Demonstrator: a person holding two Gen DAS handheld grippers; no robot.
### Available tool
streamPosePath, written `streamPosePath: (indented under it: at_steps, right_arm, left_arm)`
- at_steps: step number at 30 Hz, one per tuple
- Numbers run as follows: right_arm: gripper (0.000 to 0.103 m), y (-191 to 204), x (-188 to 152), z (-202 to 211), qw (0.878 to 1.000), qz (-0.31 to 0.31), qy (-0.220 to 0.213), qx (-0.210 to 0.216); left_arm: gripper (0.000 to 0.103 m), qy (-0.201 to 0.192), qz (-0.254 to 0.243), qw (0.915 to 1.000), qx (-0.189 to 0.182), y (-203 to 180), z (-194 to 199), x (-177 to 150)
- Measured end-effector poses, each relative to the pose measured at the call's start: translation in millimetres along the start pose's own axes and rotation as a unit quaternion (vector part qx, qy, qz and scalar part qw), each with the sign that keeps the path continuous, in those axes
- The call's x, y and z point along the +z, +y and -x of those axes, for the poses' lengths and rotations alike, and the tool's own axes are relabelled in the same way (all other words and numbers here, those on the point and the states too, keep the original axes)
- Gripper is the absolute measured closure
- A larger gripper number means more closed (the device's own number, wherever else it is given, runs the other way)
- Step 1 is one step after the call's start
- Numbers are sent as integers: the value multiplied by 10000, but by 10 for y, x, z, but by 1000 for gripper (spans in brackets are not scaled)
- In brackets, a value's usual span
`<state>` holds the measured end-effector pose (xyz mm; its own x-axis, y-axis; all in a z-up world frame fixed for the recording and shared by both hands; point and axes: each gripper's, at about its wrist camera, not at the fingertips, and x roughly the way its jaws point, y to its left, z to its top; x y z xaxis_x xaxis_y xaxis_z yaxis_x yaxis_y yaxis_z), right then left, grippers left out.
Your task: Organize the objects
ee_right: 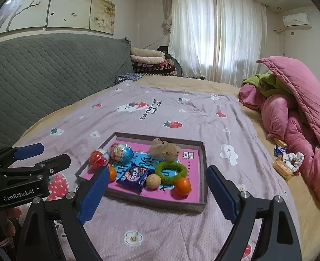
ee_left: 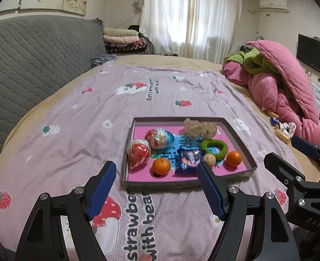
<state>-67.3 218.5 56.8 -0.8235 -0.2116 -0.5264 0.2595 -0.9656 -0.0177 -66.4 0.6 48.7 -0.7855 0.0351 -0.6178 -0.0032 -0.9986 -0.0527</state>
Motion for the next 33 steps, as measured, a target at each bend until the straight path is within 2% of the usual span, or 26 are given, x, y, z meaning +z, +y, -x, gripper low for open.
streamPosePath:
  at_steps: [13,23,26,33]
  right_arm:
    - [13,15,-233,27,10000,-71,11,-22]
    - [13,22,-389,-14,9999,-97,-4,30]
    - [13,29,-434,-47,10000,-94,29,6]
    - [13,41,-551,-158,9998,-143,128,19]
  left_arm:
    - [25,46,-160,9994,302,-44,-9,-263]
    - [25,-21,-264,9992,291,-85,-80,-447]
    - [25,89,-282,9994,195,-86,-141,-473]
    - [25,243,-173,9992,258,-63,-317,-577]
